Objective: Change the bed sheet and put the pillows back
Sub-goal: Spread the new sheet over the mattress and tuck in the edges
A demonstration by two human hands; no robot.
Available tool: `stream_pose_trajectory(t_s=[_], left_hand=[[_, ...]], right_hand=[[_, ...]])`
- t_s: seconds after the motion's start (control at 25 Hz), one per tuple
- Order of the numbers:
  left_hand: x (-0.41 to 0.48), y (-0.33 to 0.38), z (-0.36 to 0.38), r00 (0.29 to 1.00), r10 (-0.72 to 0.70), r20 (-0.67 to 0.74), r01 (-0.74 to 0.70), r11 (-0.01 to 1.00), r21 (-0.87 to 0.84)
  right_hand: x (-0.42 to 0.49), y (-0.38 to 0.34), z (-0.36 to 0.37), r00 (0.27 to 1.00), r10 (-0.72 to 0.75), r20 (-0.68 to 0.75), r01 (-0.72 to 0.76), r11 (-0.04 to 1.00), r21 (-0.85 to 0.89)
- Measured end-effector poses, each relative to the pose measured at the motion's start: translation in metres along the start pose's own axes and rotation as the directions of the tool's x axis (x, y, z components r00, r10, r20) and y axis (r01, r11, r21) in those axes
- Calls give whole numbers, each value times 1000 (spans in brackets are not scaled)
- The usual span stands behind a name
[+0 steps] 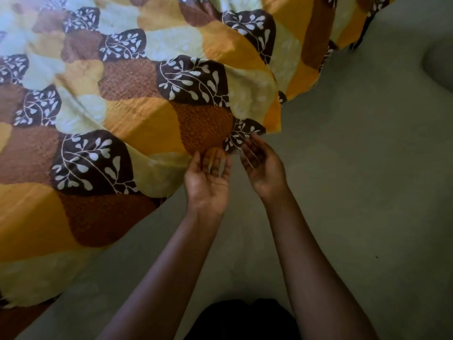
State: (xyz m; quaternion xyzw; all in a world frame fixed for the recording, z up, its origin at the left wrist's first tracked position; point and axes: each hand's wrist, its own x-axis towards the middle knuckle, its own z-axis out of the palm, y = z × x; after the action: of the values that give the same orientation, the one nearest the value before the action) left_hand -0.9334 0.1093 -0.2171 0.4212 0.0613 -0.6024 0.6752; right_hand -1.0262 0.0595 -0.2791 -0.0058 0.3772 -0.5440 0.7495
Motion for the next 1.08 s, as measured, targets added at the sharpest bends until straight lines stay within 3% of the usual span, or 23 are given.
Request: stream_pose_trajectory(t_s=[0.16, 0.48, 0.6, 0.68, 0.8, 0.88, 0.96, 1.08], left_hand=[[5, -2, -17, 993, -12, 118, 30, 989, -148], [4, 5, -25, 960, 32, 279, 12, 988, -153], [6, 6, -27, 967, -3, 253, 33, 993, -112], [10, 5, -32, 983, -37, 178, 37, 999, 5], [13, 9, -38, 995, -47, 87, 26, 972, 232], [6, 8, -39, 991, -63, 116, 15, 927, 375], [-9, 9, -38, 975, -63, 212, -71, 819, 569], [-34, 30, -22, 877, -13, 481, -399, 538, 743]], right_hand=[[0, 5, 29, 979, 132, 155, -129, 991, -30], [16, 12, 71, 908, 143, 394, -185, 980, 70], [24, 10, 82, 963, 84, 256, -109, 990, 86], [20, 10, 60, 992, 30, 120, -38, 997, 62], [-7, 11, 17, 998, 54, 41, -54, 999, 8], [-24, 8, 3, 1000, 10, -1, -10, 993, -116], [-41, 2, 2, 997, -81, -5, 75, 944, -322], [-63, -5, 16, 957, -260, 126, 283, 754, -592]])
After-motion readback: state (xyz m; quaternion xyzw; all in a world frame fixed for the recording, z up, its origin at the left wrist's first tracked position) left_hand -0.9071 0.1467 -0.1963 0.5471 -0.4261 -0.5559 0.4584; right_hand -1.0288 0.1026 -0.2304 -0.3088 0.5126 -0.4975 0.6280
